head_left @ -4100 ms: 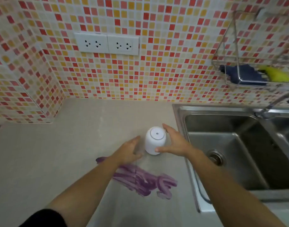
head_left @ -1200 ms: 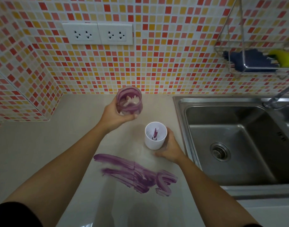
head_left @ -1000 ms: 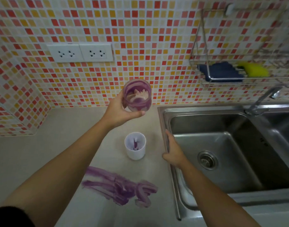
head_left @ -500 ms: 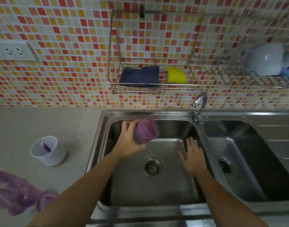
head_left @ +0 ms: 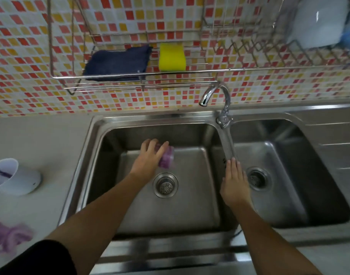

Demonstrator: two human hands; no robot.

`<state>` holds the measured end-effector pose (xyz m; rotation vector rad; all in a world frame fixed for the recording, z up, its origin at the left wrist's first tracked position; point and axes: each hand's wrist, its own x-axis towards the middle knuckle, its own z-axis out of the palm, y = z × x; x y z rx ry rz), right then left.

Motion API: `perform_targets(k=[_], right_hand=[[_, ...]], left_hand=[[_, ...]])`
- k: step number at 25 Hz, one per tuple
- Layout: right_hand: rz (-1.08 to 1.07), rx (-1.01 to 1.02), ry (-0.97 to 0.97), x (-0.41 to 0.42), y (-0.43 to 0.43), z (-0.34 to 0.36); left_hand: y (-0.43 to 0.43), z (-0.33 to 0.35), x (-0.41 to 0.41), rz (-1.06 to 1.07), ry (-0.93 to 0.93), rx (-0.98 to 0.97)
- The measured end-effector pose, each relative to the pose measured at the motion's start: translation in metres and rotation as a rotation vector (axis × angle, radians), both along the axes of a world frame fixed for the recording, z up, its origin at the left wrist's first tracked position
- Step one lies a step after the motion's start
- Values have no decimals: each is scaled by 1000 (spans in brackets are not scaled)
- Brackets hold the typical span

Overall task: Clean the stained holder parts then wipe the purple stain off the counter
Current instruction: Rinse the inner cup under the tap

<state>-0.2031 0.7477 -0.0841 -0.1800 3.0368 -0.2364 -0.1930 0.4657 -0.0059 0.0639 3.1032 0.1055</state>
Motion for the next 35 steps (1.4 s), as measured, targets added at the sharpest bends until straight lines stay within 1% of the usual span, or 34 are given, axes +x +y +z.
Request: perform_targets(k=[2,4,6,7,8,9,10,11,12,14,16,17,19,21,23,26,28,31,33,35], right_hand=[[6,-8,14,0,1,-1],[11,-5,31,0,1,-1],[2,-15,36,0,1,-3],[-7,-27,45,0,1,-3],[-9,-32,49,0,2,-5],[-7,-32,51,0,2,-5],[3,-27,54,0,2,-5],[7,-39,61,0,1,-3],[-4,-68,60,1,0,-2],[-82,-221,9,-6,-1,7],[-169,-422,-18,-31,3,20],[-183,-481,-22,-49,4,30],[-157,-508,-36,-87,2,54],[-81,-479,-67,-113,-6,71],[45,-398,-77,-124,-14,76],[300,-120,-117,-124,-23,67],[346,19,-145,-124,-32,60],[352,60,-152,-127,-35,62],[364,26,-148,-122,-25,58],[308,-35,-124,-107,-9,46]], left_hand=[[5,-1,-12,-83,0,-121],[7,-1,-22,-249,47,-284],[10,0,-29,-350,72,-441],[13,0,-31,-387,118,-498],[15,2,-32,-417,157,-522],[16,3,-33,-429,187,-502],[16,3,-34,-400,204,-428],[16,2,-35,-321,198,-279],[15,-2,-34,-196,161,-73],[14,-14,-34,99,103,342],[16,-22,-35,326,66,710],[18,-22,-36,398,34,891],[22,-19,-37,451,-25,1203],[26,-12,-39,441,-54,1401],[31,-5,-44,398,-59,1479],[37,3,-47,339,-111,1567],[41,1,-49,319,-114,1545],[51,0,-56,314,-103,1509],[58,-1,-60,296,-101,1527],[64,-2,-62,286,-105,1544]])
